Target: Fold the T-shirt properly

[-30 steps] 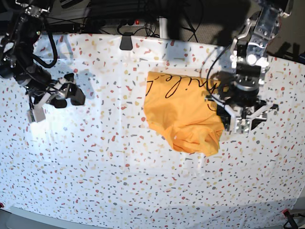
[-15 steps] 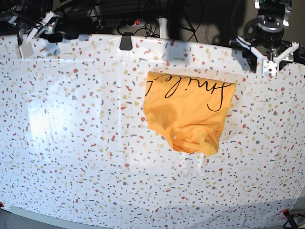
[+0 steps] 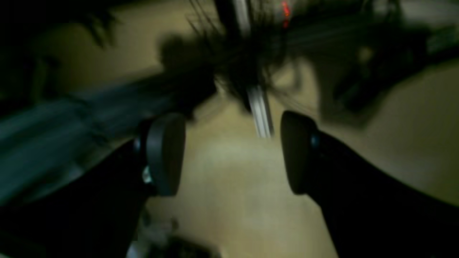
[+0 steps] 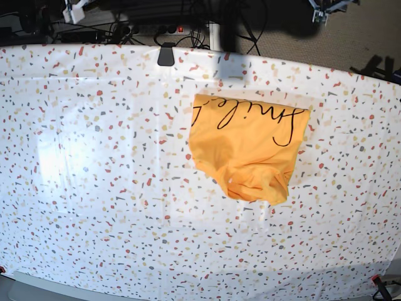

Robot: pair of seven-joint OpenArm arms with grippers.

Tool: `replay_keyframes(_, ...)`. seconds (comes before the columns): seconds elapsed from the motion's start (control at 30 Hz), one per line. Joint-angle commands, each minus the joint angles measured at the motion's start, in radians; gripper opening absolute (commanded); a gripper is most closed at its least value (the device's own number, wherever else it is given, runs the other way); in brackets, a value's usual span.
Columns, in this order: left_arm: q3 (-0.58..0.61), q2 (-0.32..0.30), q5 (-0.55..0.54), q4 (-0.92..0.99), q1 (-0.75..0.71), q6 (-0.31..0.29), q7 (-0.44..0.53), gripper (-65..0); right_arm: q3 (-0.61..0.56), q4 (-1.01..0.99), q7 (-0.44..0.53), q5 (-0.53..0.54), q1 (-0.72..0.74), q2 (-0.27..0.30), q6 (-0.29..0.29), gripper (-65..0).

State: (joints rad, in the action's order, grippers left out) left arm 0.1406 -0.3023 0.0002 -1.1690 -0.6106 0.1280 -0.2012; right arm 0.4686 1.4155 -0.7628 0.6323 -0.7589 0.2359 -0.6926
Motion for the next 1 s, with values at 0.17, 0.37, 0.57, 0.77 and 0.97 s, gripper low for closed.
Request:
replay_keyframes(0.17,0.032,0.011,-0.045,0.516,0.197,-0.059,0.201,-33.0,-0.207,-0.468,0.101,-0.132,0.203,0.106,-0.006,-23.5)
replay_keyframes(0.37,0.031,0.043,-0.106,0.686,0.323,-0.082,0.203,-33.0,-0.376,-0.861,0.323,-0.313,0.455,0.121,-0.001,-23.5)
replay_keyframes(0.57,0.031,0.058,-0.050,0.644,0.353,-0.095,0.176,-33.0,-0.512,-0.948,0.409,-0.378,0.555,0.121,0.130,-23.5)
replay_keyframes(0.77,0.031,0.058,0.044,0.579,0.352,-0.095,0.097,-33.0,-0.581,-0.948,0.403,-0.378,0.581,0.122,0.135,-23.5)
replay_keyframes(0.97,0.031,0.058,0.045,0.577,0.353,-0.095,0.101,-33.0,-0.589,-0.948,0.403,-0.379,0.581,0.122,0.135,-23.5)
